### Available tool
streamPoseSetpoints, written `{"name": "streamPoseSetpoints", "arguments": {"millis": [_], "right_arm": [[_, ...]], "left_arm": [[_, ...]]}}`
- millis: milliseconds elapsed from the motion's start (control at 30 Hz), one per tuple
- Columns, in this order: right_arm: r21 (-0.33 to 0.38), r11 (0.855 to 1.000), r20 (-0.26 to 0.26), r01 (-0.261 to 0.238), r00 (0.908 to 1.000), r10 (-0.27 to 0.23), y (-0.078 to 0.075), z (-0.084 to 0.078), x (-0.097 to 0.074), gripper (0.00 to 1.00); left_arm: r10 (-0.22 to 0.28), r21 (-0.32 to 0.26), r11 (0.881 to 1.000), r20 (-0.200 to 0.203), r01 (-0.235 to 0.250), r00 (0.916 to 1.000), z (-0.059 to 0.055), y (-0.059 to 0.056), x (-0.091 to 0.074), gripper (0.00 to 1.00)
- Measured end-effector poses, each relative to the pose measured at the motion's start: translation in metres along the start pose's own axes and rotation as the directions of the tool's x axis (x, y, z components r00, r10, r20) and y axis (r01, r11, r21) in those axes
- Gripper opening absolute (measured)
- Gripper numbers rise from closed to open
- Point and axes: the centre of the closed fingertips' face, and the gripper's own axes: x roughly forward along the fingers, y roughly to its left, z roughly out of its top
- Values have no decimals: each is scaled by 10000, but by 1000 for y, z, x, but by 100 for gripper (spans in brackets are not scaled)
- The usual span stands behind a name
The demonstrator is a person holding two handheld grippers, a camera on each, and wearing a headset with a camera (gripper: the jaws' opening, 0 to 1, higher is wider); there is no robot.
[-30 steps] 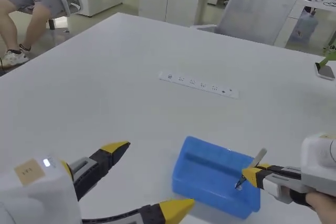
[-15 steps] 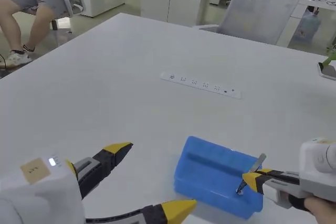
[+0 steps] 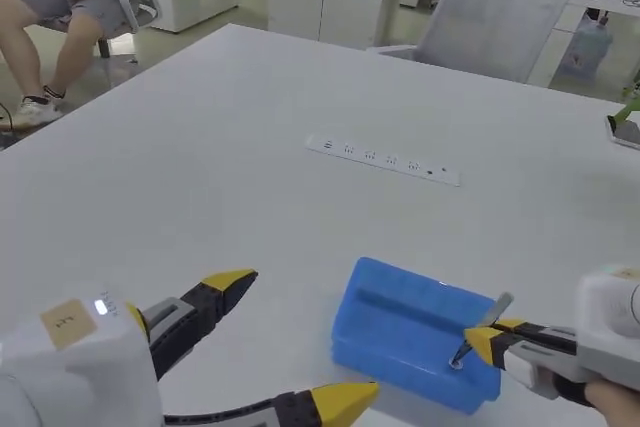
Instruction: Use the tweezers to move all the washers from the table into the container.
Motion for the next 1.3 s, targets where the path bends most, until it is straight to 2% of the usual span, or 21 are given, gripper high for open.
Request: {"name": "streamPoseSetpoints", "arguments": {"millis": [267, 400, 500, 633, 733, 800, 833, 900, 967, 1033, 1067, 1100, 1200, 1233, 1300], "right_arm": [[-147, 9999, 400, -18, 9992, 24, 11, 12, -22, 4], [-464, 9983, 530, -366, 9978, 391, 24, 18, -31, 2], [-844, 9954, 322, -445, 9984, 474, 32, 17, -35, 1], [-775, 9929, 260, -905, 9954, 927, 43, 18, -42, 1], [-1122, 9854, -293, -1277, 9917, 1252, 52, 10, -49, 1], [-1409, 9771, -820, -1595, 9854, 1491, 59, 2, -54, 1], [-1479, 9709, -1237, -1883, 9775, 1707, 64, -5, -57, 1], [-1774, 9625, -1662, -2051, 9702, 1762, 69, -13, -59, 1], [-2186, 9466, -2461, -2371, 9521, 1816, 75, -30, -61, 1], [-2389, 9370, -2922, -2548, 9391, 1808, 77, -40, -60, 1], [-2496, 9300, -3195, -2697, 9296, 1839, 81, -46, -60, 1], [-2496, 9288, -3284, -2739, 9263, 1849, 82, -47, -59, 1], [-2532, 9122, -4102, -3223, 8897, 2005, 90, -62, -60, 2], [-2548, 9051, -4470, -3404, 8715, 2019, 92, -68, -61, 2], [-2830, 8953, -4777, -3440, 8600, 1795, 92, -72, -61, 2]], "left_arm": [[14, 10, 10000, -55, -14, 10000, 0, 0, 1, 84], [-32, 74, 10000, -109, 33, 9999, -1, -1, 1, 84], [-63, 97, 9999, -161, 65, 9999, -2, -2, 1, 83], [-55, 165, 9998, -247, 59, 9997, -4, -3, 1, 83], [-46, 205, 9998, -252, 51, 9997, -4, -2, 0, 82], [-43, 203, 9998, -268, 49, 9996, -4, -2, 0, 82], [-47, 199, 9998, -279, 52, 9996, -5, -2, 0, 82], [-54, 220, 9997, -295, 60, 9995, -5, -1, -1, 81], [-70, 252, 9997, -333, 78, 9994, -6, -2, -1, 81], [-91, 290, 9995, -399, 103, 9992, -7, -2, -1, 81], [-94, 307, 9995, -431, 107, 9990, -8, -2, -1, 80], [-98, 341, 9994, -483, 114, 9988, -9, -2, -1, 80], [-101, 406, 9991, -523, 122, 9986, -10, -2, -1, 80], [-95, 431, 9990, -549, 119, 9984, -10, -3, -1, 79], [-92, 450, 9989, -569, 118, 9983, -10, -3, 0, 79]]}}
